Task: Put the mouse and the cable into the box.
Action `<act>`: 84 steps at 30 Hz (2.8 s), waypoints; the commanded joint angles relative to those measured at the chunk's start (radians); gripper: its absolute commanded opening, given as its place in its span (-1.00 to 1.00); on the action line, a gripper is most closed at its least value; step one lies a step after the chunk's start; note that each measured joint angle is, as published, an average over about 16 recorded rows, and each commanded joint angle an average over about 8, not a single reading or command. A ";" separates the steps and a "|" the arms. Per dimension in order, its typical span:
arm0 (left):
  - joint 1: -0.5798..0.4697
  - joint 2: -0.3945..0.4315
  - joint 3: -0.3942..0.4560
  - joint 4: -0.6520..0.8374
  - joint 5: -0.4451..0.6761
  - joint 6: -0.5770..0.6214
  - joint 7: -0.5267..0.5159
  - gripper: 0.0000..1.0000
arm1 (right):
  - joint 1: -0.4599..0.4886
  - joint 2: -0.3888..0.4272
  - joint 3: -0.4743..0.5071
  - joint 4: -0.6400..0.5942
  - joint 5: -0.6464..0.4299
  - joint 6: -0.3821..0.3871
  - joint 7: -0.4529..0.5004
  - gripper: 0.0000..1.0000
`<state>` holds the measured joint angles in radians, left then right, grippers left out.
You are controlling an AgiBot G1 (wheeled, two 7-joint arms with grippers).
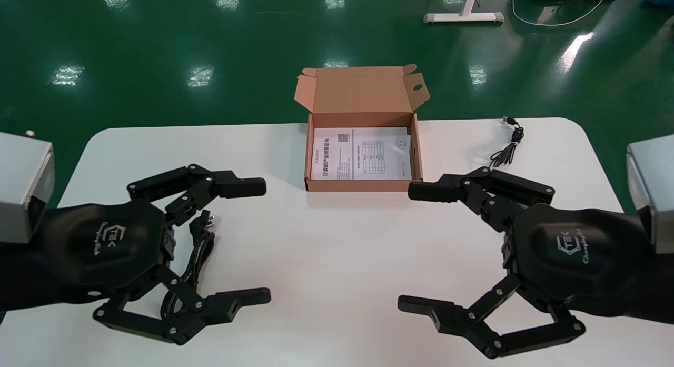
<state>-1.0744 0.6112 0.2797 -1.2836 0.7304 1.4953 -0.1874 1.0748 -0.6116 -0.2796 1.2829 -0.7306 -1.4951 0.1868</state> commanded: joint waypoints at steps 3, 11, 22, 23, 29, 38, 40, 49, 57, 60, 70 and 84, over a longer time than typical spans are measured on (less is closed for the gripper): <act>0.000 0.000 0.000 0.000 0.000 0.000 0.000 1.00 | 0.000 0.000 0.000 0.000 0.000 0.000 0.000 1.00; 0.000 0.000 0.000 0.000 0.000 0.000 0.000 1.00 | 0.000 0.000 0.000 0.000 0.000 0.000 0.000 1.00; 0.079 -0.028 -0.005 0.042 0.084 -0.073 0.086 1.00 | -0.007 0.045 -0.013 -0.015 -0.125 0.086 -0.010 1.00; 0.102 -0.034 -0.009 0.051 0.096 -0.094 0.106 1.00 | -0.011 0.054 -0.015 -0.014 -0.147 0.104 -0.011 1.00; 0.271 -0.066 -0.062 0.104 0.111 -0.245 0.202 1.00 | -0.050 0.099 -0.021 -0.015 -0.258 0.221 -0.011 1.00; 0.536 -0.071 -0.151 0.048 0.099 -0.502 0.292 1.00 | -0.060 0.064 -0.042 -0.169 -0.418 0.400 -0.069 1.00; 0.587 -0.067 -0.163 0.019 0.097 -0.545 0.297 1.00 | -0.053 0.050 -0.052 -0.207 -0.440 0.411 -0.078 1.00; 0.748 -0.047 -0.199 -0.061 0.132 -0.695 0.361 1.00 | -0.048 0.018 -0.072 -0.309 -0.473 0.422 -0.108 1.00; 0.799 0.020 -0.211 -0.066 0.160 -0.780 0.438 1.00 | -0.053 0.003 -0.067 -0.376 -0.487 0.460 -0.153 1.00; 0.811 0.046 -0.217 -0.066 0.160 -0.808 0.451 1.00 | -0.052 -0.001 -0.064 -0.403 -0.488 0.470 -0.166 1.00; 0.829 0.106 -0.225 -0.065 0.181 -0.873 0.507 1.00 | -0.036 -0.021 -0.057 -0.492 -0.490 0.494 -0.201 1.00; 0.898 0.103 -0.257 -0.065 0.173 -0.909 0.517 1.00 | -0.006 -0.060 -0.059 -0.585 -0.500 0.505 -0.251 1.00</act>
<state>-0.1790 0.7145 0.0237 -1.3483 0.9032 0.5875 0.3294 1.0676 -0.6735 -0.3390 0.7012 -1.2292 -0.9901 -0.0607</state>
